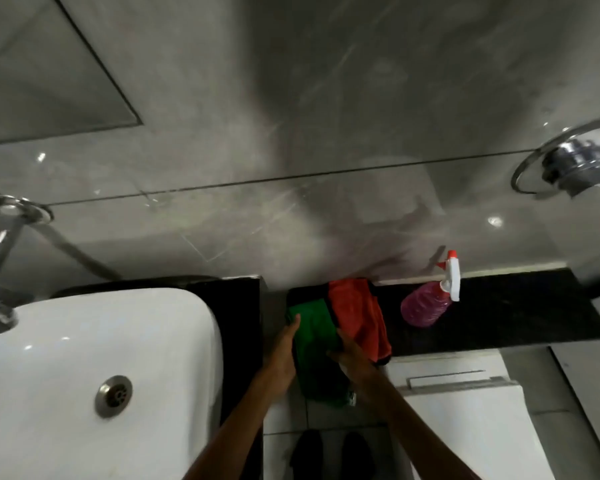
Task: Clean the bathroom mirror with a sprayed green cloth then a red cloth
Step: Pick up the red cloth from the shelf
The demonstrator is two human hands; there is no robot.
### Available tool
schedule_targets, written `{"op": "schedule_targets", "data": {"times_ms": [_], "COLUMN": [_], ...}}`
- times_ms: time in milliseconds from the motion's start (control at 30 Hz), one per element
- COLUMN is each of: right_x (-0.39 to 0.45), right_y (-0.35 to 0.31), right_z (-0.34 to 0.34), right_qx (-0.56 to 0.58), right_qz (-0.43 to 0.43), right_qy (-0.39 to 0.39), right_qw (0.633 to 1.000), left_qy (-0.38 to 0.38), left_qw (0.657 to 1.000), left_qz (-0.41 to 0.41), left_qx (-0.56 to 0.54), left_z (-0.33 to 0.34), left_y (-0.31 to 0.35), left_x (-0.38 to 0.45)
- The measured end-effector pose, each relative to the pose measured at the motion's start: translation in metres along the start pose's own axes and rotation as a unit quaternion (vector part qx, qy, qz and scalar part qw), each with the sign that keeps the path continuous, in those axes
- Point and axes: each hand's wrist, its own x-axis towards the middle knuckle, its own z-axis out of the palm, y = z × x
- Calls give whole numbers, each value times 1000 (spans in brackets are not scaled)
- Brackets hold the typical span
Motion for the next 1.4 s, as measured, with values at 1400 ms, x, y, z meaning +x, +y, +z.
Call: {"op": "schedule_targets", "data": {"times_ms": [1400], "right_x": [-117], "right_y": [-152], "right_z": [44], "right_qx": [-79], "right_qz": [-233], "right_qy": [-53], "right_qw": [968], "left_qy": [-13], "left_qw": [931], "left_qz": [335], "left_qx": [141], "left_z": [0], "left_y": [87], "left_x": [-135]}}
